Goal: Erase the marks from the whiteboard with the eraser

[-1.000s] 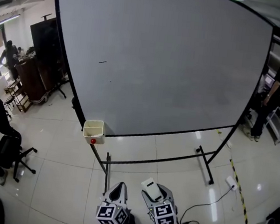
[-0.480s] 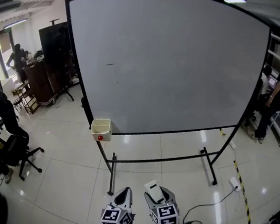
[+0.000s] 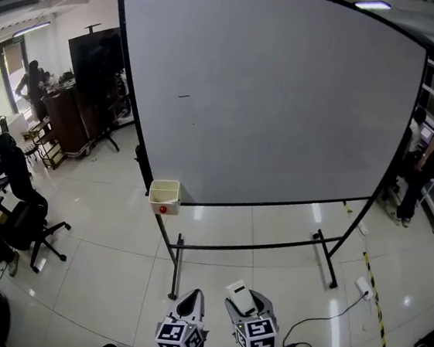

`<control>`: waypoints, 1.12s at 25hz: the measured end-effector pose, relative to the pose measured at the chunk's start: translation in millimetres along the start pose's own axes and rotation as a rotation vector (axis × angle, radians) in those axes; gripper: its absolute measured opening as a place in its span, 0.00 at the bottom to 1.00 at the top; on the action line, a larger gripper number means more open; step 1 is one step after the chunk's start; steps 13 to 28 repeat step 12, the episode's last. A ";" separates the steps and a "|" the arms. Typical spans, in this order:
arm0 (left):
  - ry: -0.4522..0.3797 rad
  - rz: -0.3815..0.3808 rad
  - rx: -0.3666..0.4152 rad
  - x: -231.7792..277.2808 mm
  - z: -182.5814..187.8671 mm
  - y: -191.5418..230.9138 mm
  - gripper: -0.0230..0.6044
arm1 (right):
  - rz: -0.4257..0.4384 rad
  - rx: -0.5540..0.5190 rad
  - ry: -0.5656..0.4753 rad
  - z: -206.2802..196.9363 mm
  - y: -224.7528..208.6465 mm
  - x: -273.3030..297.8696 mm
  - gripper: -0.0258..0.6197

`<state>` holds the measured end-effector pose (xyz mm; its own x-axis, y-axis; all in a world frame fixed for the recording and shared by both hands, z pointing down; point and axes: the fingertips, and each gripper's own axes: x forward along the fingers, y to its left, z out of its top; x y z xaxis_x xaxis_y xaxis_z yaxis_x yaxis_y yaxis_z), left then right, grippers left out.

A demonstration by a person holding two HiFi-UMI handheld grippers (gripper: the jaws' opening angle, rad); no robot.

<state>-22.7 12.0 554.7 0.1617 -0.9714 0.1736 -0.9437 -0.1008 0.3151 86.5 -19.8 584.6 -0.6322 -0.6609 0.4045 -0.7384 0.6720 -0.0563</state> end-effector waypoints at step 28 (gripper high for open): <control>-0.003 -0.002 0.002 -0.2 2.2 9.4 0.00 | 0.001 -0.001 0.000 4.4 8.4 5.2 0.47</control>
